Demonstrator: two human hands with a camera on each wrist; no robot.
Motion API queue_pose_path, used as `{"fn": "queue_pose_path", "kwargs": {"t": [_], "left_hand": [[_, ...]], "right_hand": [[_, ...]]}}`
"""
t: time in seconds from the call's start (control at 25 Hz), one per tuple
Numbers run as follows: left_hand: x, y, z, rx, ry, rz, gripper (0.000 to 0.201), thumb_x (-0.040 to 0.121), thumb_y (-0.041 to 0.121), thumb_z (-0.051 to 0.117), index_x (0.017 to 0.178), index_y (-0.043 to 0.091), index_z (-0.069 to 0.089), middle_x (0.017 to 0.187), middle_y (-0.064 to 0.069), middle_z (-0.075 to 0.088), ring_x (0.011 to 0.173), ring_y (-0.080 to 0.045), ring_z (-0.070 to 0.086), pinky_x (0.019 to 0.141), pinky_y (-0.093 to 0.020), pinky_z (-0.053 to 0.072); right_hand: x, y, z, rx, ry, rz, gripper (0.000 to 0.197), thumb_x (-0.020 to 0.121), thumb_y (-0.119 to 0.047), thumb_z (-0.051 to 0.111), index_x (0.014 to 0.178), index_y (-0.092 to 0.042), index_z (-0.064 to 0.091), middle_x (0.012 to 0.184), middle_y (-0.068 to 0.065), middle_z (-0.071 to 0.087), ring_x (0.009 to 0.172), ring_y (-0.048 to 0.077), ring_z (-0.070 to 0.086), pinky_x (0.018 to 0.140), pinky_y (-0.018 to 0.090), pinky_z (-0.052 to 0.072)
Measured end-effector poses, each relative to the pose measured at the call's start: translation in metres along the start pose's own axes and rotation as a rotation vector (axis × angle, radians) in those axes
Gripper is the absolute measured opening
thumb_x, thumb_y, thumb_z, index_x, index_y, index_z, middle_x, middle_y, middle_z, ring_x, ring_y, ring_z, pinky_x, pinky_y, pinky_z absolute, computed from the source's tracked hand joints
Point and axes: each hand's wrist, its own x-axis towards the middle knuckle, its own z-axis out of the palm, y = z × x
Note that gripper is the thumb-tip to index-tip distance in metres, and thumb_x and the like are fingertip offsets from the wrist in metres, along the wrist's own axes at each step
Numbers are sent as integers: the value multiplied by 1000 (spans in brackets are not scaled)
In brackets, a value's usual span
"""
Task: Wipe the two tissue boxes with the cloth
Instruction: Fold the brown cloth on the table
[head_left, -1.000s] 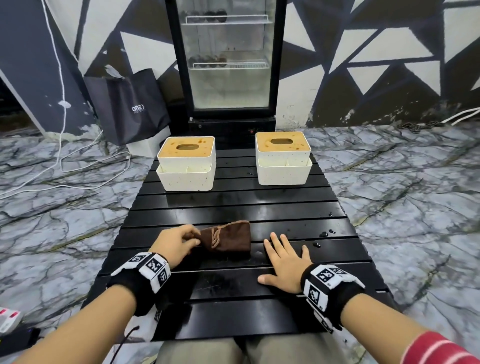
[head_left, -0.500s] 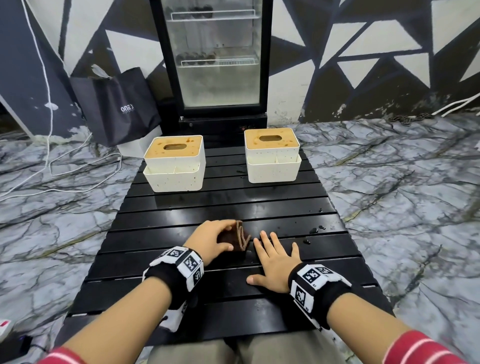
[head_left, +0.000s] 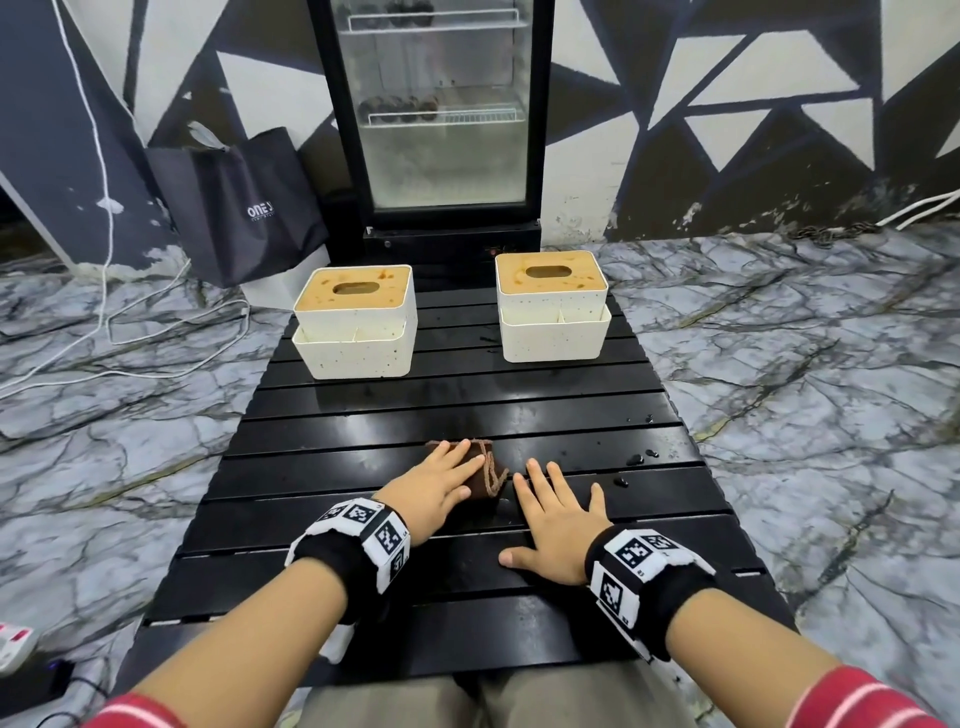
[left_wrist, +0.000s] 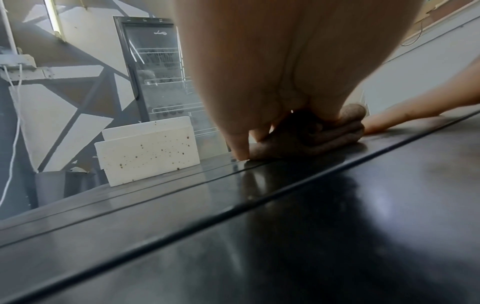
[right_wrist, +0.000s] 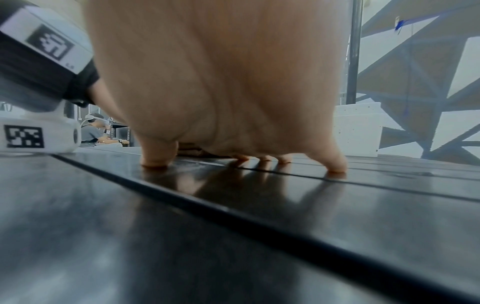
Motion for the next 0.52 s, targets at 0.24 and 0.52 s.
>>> {"fn": "queue_pose_path", "kwargs": {"t": [0.24,0.52], "left_hand": [[-19,-13,-8,-101,137,-128,89,88,53,52,150,27,-6,159,7,-7,146,-8,1,118,-46,2],[-32,-41,-1,-24,-4,-257,110,75,59,66,150,19,-4,159,-2,-11,147,-17,-6,117,-45,6]], "right_hand": [[9,-10,-30,59,285,-65,68,91,-41,43,145,-14,10,155,6,7,142,25,3,113,49,14],[50,-34,-45,40,171,-445,47,95,-20,43,137,-37,33,154,-10,13,142,21,7,114,45,13]]}}
